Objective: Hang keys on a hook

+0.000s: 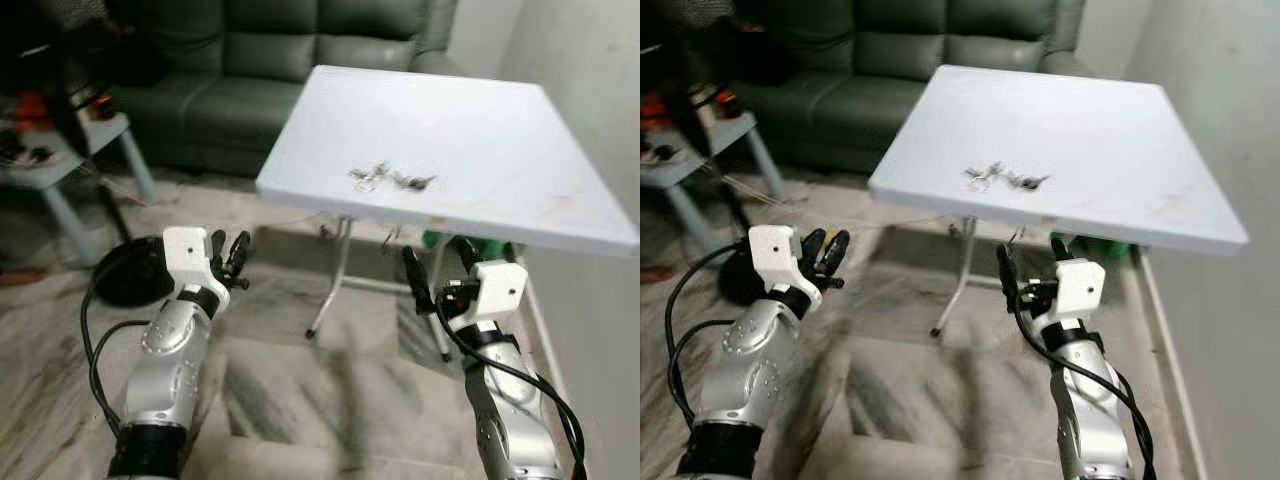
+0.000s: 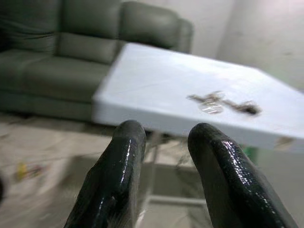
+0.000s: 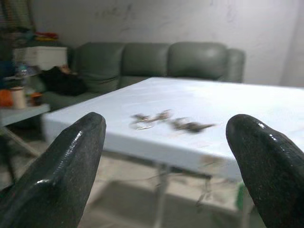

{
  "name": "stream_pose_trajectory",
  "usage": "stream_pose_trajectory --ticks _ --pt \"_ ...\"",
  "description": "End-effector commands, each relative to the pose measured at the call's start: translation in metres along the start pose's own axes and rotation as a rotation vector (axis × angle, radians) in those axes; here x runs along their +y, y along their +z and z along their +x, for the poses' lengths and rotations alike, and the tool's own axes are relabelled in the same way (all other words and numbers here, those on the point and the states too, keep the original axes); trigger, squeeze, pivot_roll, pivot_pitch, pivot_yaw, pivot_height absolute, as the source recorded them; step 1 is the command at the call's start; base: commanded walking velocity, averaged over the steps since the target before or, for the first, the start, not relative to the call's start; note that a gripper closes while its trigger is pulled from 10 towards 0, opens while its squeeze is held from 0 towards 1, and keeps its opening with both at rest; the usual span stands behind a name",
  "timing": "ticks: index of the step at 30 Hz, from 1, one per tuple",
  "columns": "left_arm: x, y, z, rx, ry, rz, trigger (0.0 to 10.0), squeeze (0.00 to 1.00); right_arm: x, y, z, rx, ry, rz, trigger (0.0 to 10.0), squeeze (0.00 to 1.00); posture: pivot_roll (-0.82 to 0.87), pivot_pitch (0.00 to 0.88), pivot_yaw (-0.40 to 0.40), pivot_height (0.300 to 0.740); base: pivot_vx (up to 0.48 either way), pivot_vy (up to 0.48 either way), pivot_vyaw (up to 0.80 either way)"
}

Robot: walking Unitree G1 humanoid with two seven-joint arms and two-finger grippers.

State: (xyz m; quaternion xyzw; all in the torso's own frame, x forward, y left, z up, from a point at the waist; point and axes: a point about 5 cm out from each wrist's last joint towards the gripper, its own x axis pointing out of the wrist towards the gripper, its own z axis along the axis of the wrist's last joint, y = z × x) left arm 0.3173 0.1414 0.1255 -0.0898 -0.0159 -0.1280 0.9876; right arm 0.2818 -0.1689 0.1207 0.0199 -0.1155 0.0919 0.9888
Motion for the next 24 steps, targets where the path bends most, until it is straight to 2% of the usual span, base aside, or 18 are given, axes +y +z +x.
stream_pose_trajectory --ticks 1,24 --pt "-0.0041 -0.0003 0.0012 0.006 -0.030 0.014 10.0 0.00 -0.0023 -0.0007 -0.0001 0.009 -0.011 0.008 10.0 0.00 0.13 0.000 -0.023 0.740 0.446 0.000 0.00" --pt "-0.0085 -0.0028 0.0001 0.010 -0.042 0.009 10.0 0.00 -0.0022 -0.0026 -0.0039 0.022 -0.001 0.005 10.0 0.00 0.13 0.000 -0.029 0.740 0.437 0.000 0.00"
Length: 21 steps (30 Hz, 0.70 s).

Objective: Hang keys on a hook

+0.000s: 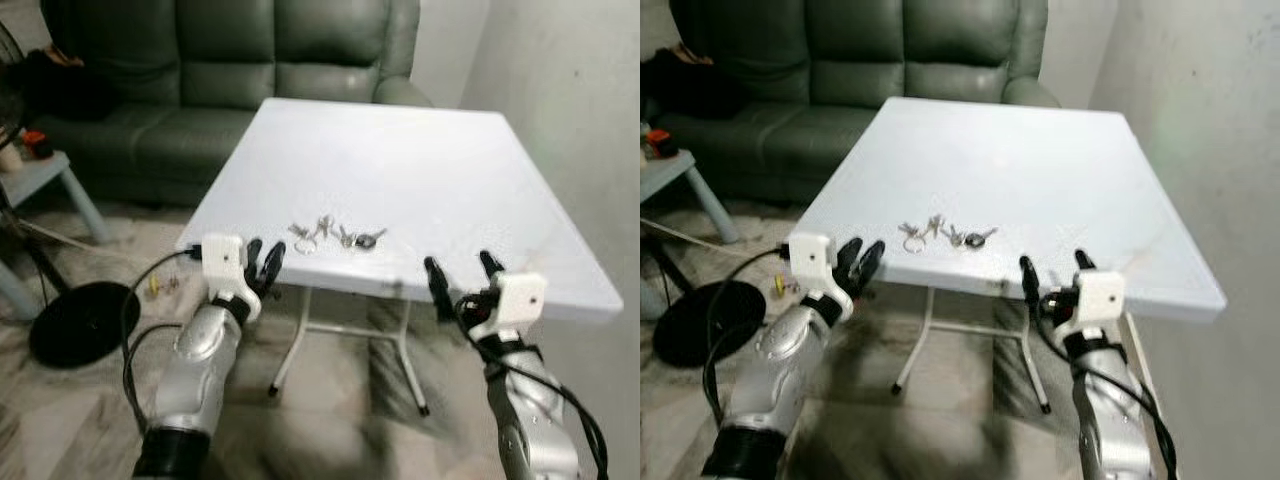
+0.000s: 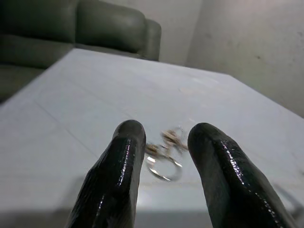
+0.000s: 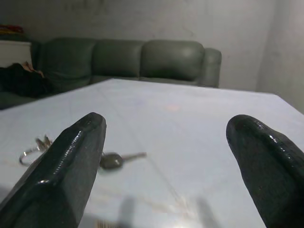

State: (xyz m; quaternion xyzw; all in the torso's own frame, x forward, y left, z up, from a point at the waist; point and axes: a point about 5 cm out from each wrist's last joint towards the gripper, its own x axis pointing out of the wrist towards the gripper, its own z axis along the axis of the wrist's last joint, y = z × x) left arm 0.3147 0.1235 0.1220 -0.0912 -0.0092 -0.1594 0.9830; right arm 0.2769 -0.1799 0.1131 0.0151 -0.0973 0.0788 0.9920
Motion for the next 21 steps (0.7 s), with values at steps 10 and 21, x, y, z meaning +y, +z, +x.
stream_pose_trajectory --ticks 10,21 --pt "0.0072 0.0046 -0.0026 -0.014 0.022 0.015 10.0 0.00 0.0083 0.0029 0.0034 -0.010 0.040 0.010 10.0 0.00 0.14 0.000 -0.035 0.740 0.423 0.000 0.00" --pt "-0.0012 0.0064 -0.0046 -0.056 -0.007 0.027 10.0 0.00 0.0035 0.0001 0.0022 0.023 0.087 -0.023 10.0 0.00 0.14 0.000 -0.043 0.740 0.104 0.065 0.00"
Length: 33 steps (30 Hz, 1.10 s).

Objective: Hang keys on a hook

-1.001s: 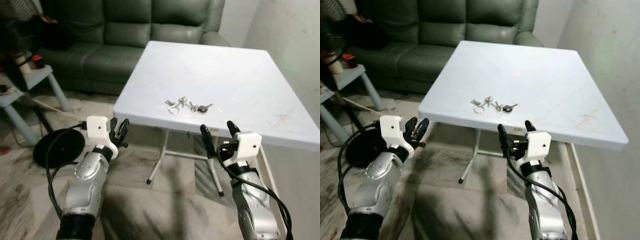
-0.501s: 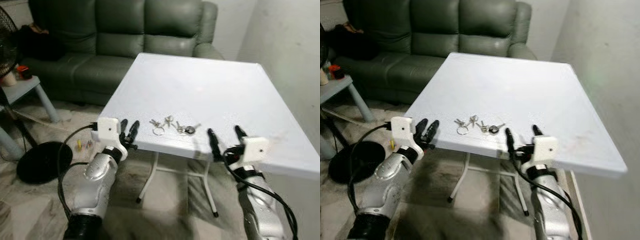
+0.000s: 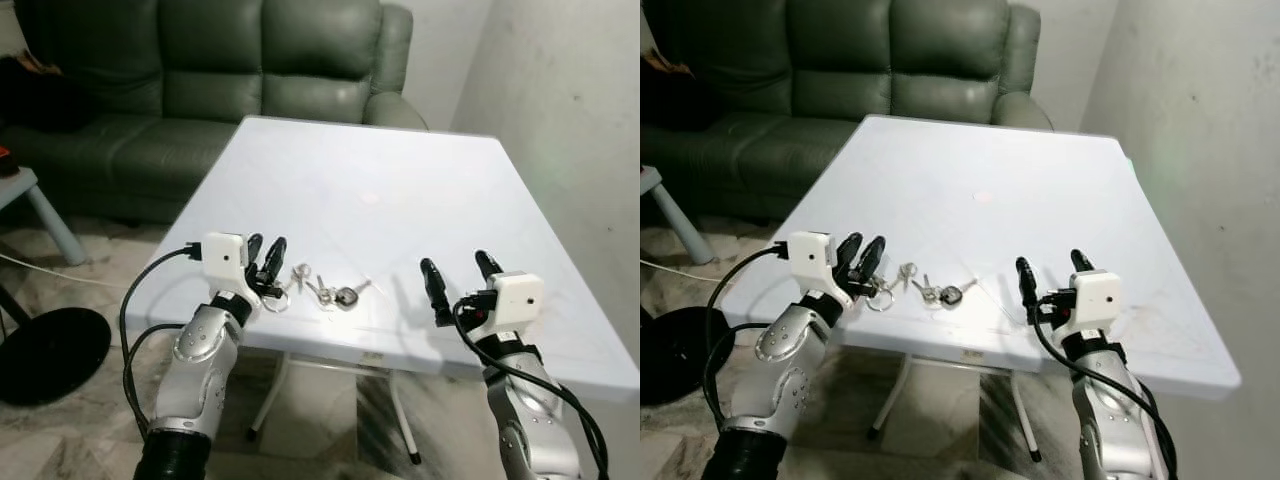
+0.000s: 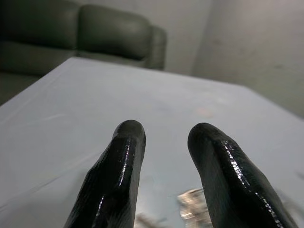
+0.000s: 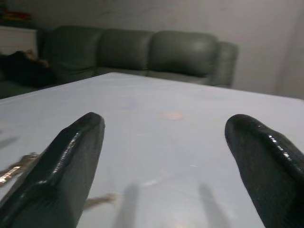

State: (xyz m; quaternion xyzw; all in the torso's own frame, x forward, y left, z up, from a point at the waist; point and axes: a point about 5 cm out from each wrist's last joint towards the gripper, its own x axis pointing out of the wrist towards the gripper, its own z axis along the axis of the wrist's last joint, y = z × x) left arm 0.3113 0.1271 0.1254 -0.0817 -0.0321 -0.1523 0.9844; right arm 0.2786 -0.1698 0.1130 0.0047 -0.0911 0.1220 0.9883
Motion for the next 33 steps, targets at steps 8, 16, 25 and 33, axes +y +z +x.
stream_pose_trajectory --ticks 8,16,25,33 --pt "-0.009 0.001 -0.006 -0.011 -0.076 0.002 10.0 0.00 -0.014 0.004 0.004 0.028 0.079 -0.066 10.0 0.00 0.15 0.000 -0.050 0.740 0.000 0.000 0.00" --pt "-0.026 -0.012 -0.020 0.017 -0.126 0.027 10.0 0.00 -0.015 0.010 0.027 0.047 0.212 -0.137 10.0 0.00 0.16 0.000 -0.069 0.740 0.000 0.000 0.00" --pt "-0.030 -0.014 -0.027 0.022 -0.111 0.006 10.0 0.00 0.004 0.010 0.042 0.062 0.359 -0.141 10.0 0.00 0.20 0.000 -0.103 0.740 0.000 0.000 0.00" --pt "-0.035 -0.014 -0.043 0.036 -0.102 0.001 10.0 0.00 0.018 0.005 0.051 0.098 0.513 -0.137 10.0 0.00 0.24 0.048 -0.130 0.740 0.000 0.000 0.00"
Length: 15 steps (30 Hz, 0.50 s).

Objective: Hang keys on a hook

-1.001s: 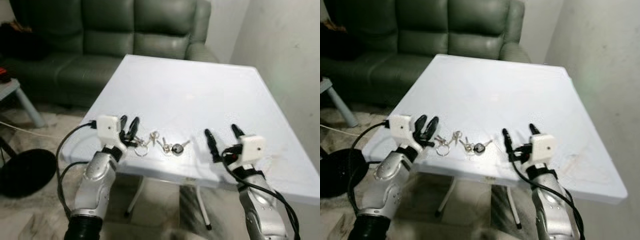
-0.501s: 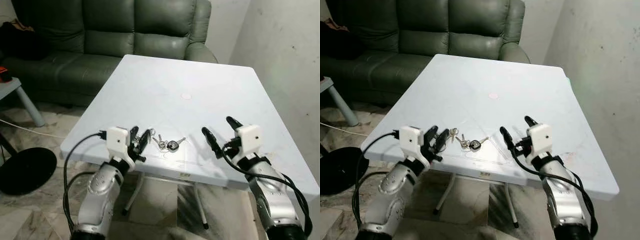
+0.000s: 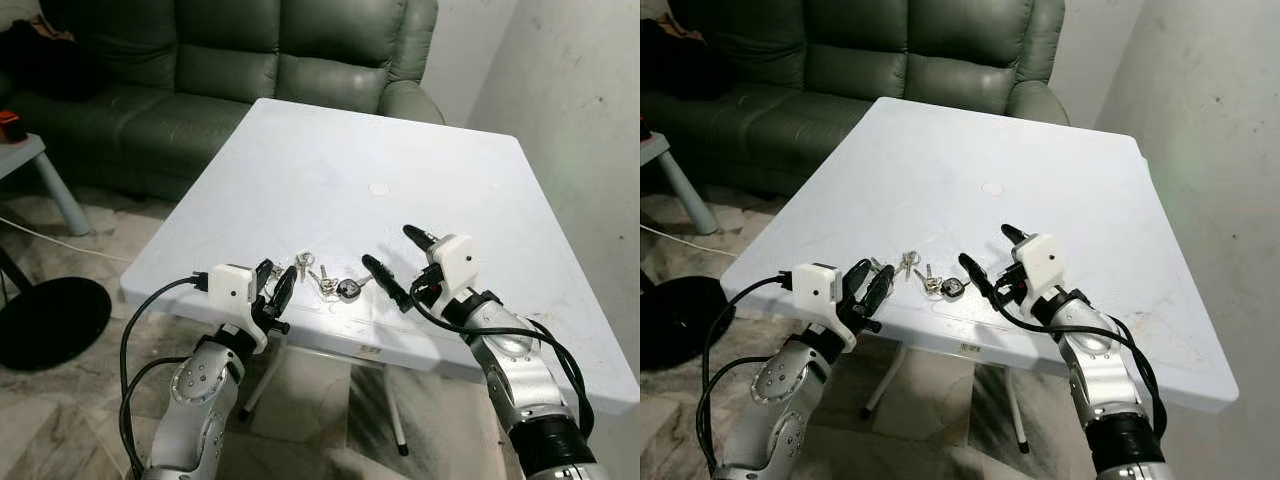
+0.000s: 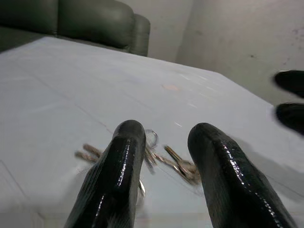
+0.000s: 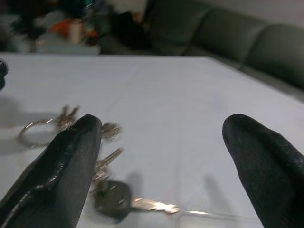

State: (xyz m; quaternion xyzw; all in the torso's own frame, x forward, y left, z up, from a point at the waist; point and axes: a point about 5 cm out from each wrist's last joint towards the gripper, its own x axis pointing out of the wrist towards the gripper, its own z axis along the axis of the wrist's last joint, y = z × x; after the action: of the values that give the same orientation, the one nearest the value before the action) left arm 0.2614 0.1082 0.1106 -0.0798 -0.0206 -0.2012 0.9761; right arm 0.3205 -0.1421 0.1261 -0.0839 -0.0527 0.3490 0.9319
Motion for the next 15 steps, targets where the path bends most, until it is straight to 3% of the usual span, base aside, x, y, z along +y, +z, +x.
stream_pose_trajectory --ticks 1,11,15 --pt "-0.005 0.001 -0.002 0.008 -0.003 0.004 10.0 0.00 0.001 0.000 0.003 0.012 0.040 -0.012 10.0 0.00 0.24 0.062 -0.133 0.740 0.000 0.000 0.00" --pt "-0.015 0.000 -0.016 0.039 0.012 -0.016 10.0 0.00 0.012 -0.011 0.008 0.087 0.186 -0.001 10.0 0.00 0.26 0.114 -0.152 0.740 0.000 0.000 0.00" --pt "-0.018 -0.001 -0.022 0.049 0.023 -0.026 10.0 0.00 0.023 -0.015 0.013 0.128 0.275 0.088 10.0 0.00 0.27 0.144 -0.166 0.740 0.000 0.000 0.00"
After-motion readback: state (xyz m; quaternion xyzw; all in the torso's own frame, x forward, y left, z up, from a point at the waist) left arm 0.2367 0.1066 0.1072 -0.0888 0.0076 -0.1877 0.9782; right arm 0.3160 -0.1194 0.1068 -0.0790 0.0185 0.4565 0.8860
